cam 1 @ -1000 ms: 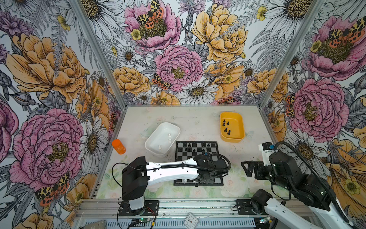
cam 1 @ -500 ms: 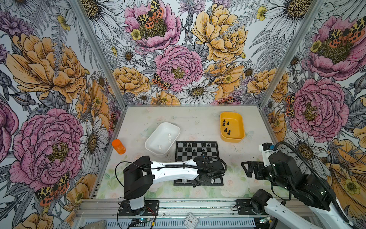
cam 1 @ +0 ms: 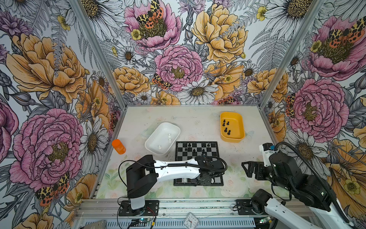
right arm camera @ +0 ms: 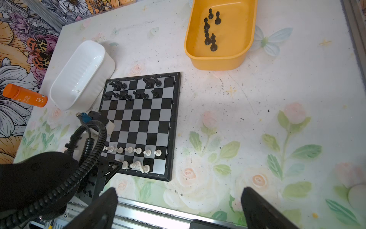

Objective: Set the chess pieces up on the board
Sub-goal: 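Lower the white piece onto the back row nearest the robot and open the left gripper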

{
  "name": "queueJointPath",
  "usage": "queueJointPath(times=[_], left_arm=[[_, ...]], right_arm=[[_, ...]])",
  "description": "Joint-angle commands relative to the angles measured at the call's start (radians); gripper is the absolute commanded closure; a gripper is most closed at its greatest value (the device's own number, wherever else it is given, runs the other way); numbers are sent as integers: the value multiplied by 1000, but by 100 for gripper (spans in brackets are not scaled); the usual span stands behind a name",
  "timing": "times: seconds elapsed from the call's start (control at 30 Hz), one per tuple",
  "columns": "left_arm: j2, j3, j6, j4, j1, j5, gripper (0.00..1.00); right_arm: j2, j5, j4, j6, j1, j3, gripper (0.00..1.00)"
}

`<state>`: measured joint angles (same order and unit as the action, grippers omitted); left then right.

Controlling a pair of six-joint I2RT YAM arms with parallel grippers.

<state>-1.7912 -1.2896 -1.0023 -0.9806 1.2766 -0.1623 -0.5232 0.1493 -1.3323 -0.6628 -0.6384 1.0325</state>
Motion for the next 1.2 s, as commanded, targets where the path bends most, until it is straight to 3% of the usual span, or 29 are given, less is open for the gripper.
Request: queueJointPath(times=[0.0, 0.27, 0.5, 0.63, 1.0, 1.17], left_arm=[[-7, -33, 19, 19, -12, 14, 88], [-13, -39, 27, 19, -24, 19, 86], [-16, -60, 37, 19, -23, 25, 71], [-7, -61, 40, 16, -26, 26, 70], [162, -31, 33, 1, -68, 32, 62], [240, -55, 45, -101, -116, -18, 63]], right_arm=[[12, 11, -12, -8, -6, 11, 0], [14, 12, -11, -2, -6, 7, 0], [17, 12, -10, -1, -6, 4, 0], [20, 15, -10, -3, -6, 4, 0], [4, 16, 5, 0, -6, 3, 0], [-13, 24, 30, 0, -6, 5, 0]])
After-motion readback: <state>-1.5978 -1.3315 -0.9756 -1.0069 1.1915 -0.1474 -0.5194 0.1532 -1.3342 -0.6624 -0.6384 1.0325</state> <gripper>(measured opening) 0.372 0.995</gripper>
